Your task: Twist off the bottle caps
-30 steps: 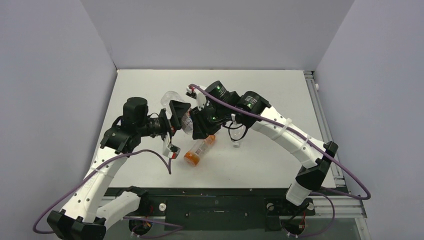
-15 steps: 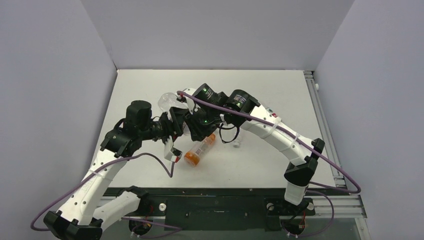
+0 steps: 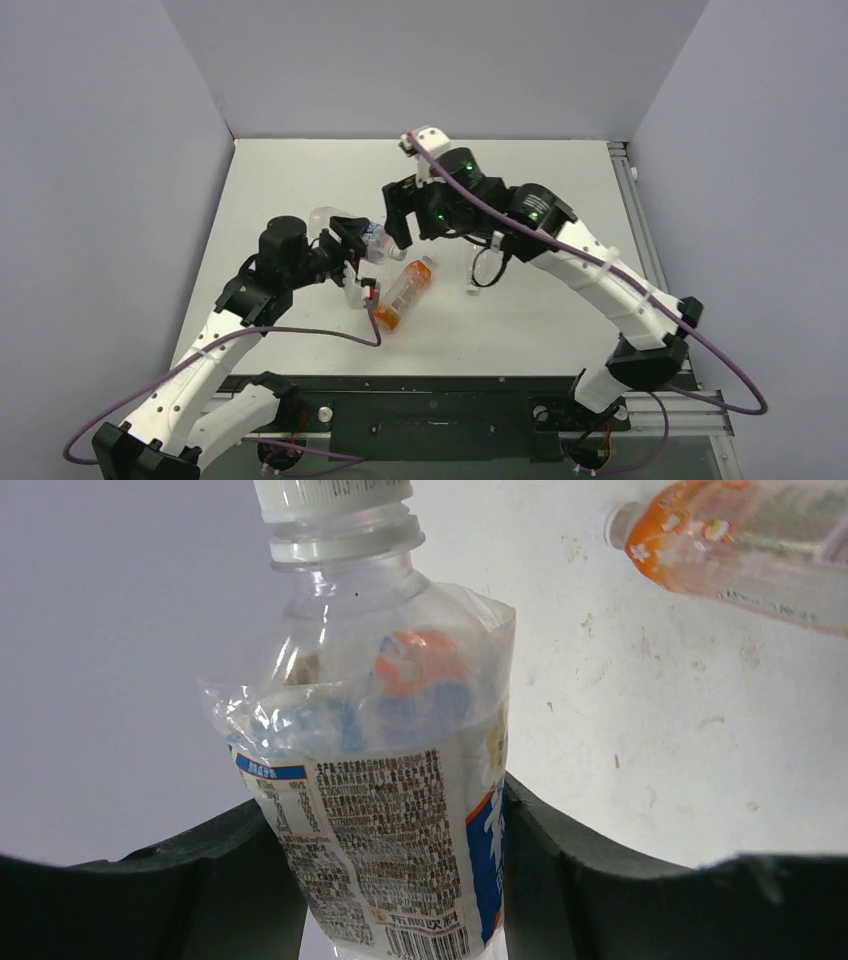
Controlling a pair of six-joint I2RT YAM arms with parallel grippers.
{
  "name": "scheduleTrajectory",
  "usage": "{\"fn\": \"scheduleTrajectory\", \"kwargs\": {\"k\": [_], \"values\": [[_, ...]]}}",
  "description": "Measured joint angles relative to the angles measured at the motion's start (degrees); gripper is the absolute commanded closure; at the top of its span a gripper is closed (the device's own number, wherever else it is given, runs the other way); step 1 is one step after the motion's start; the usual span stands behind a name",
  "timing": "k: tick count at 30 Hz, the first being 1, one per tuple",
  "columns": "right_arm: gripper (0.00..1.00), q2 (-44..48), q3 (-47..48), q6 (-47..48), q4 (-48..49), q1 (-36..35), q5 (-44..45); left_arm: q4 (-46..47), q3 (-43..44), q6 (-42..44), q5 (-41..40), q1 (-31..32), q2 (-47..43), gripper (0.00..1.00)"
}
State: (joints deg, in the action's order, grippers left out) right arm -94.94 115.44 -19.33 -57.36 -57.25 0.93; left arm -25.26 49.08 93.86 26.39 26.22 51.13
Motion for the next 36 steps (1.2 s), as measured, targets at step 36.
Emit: {"fn": "scheduleTrajectory", "kwargs": {"k": [36], "values": [[0.58, 14.91, -17.05, -7.34, 36.26, -1.66, 7.04, 14.78, 11.85, -91.73, 5.60, 3.10, 2.23, 0.87]]}}
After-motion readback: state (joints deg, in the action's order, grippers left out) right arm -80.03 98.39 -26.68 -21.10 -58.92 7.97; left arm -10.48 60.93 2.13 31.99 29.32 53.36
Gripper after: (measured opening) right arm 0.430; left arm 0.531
